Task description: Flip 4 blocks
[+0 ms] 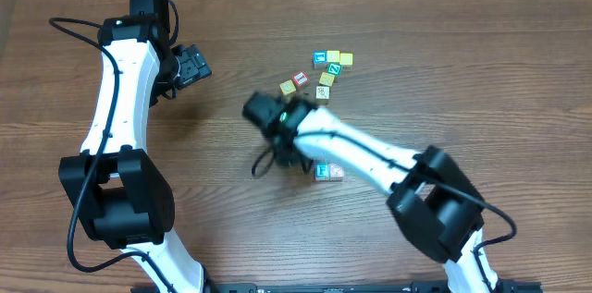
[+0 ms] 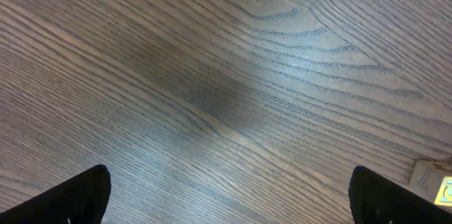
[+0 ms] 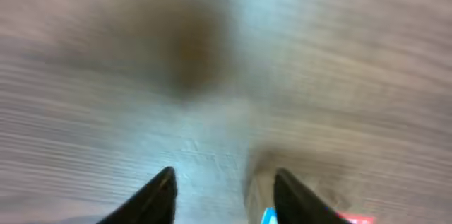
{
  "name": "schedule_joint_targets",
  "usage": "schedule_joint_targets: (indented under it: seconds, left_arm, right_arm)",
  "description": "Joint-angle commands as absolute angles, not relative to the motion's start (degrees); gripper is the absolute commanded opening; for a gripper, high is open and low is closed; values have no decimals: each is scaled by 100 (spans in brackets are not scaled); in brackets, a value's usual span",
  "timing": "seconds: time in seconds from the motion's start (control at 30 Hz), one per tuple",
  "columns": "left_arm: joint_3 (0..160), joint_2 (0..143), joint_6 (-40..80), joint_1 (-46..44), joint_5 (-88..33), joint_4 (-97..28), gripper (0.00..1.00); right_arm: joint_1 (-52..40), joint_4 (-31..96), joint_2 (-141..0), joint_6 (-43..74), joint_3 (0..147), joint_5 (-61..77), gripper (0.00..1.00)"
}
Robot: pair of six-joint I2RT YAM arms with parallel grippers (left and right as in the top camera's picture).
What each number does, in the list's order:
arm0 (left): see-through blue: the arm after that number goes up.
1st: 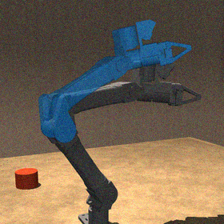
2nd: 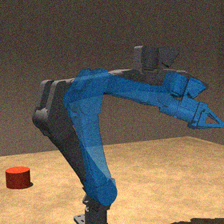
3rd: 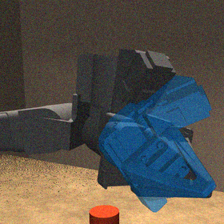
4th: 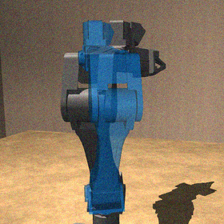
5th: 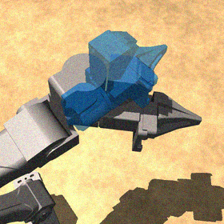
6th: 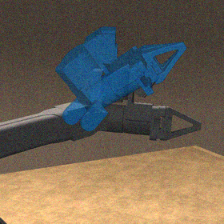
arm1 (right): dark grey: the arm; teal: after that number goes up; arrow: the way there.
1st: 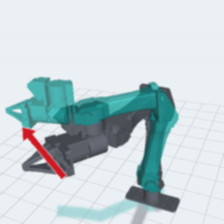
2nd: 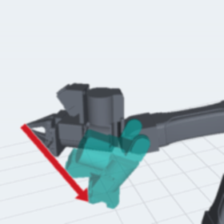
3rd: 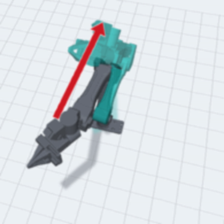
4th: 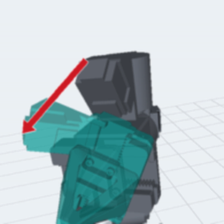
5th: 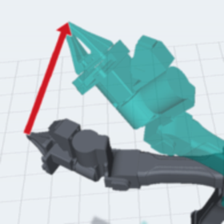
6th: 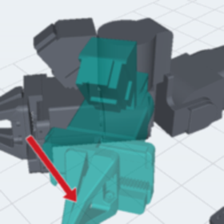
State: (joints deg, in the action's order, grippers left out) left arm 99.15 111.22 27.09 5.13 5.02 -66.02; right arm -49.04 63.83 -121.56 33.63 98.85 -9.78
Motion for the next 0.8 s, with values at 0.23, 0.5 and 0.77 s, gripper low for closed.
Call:
schedule_joint_targets:
  seconds: [0.23, 0.5, 0.77]
  left_arm:
    - [10007, 11024, 2790, 523, 554, -6598, 100]
    - [10007, 11024, 2790, 523, 554, -6598, 100]
    - [10007, 11024, 2790, 523, 554, -6598, 100]
  right_arm:
    - [-3006, 5638, -12016, 3299, 10818, -202, 55]
    - [-2840, 5144, -12130, 2923, 10431, 58, 56]
    - [-3100, 4681, -12298, 2910, 10040, -30, 57]
